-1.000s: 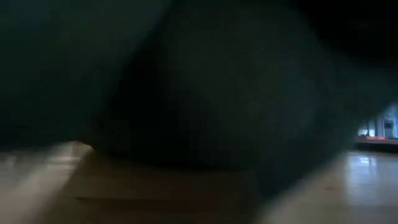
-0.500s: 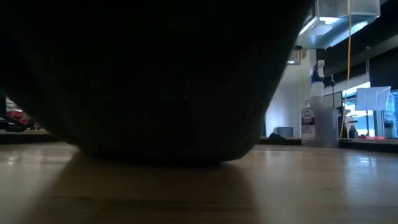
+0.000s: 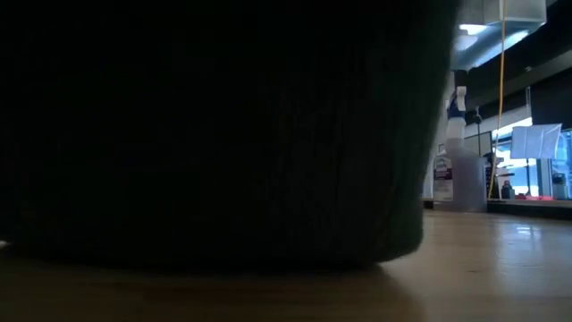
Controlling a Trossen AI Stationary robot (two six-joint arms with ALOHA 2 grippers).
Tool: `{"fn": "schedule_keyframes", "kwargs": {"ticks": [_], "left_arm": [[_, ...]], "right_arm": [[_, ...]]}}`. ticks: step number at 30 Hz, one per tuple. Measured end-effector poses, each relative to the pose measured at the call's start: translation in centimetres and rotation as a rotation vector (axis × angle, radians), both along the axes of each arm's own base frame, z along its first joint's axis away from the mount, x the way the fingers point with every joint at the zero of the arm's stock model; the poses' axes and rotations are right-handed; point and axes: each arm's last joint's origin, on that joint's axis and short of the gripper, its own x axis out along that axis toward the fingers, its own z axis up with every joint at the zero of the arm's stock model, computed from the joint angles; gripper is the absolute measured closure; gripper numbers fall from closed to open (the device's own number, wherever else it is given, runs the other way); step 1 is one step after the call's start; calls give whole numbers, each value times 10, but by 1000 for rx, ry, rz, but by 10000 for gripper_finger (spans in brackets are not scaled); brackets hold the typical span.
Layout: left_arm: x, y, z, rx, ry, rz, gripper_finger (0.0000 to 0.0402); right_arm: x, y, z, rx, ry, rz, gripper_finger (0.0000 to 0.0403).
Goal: Fold Laundry from Bin
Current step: Fold the green polo shirt
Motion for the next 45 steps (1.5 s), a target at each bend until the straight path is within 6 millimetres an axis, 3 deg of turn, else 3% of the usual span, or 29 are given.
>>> {"fn": "schedule_keyframes", "kwargs": {"ticks": [6,17,29,38,45], "left_arm": [[-15,27,5,35,-27,80,401],[-46,106,-10,-22,-106,236,401],[-54,176,-30,-32,-201,421,401],[-52,223,-59,11,-112,657,401],[-51,243,-63,17,-101,768,401]], "right_arm": [[18,-28,1,-43,-25,-13,403],[35,-81,3,-75,-78,-90,403],[11,-171,-28,64,-244,-399,403],[22,-224,-53,113,-184,-684,403],[27,-256,-72,168,-173,-810,403]]}}
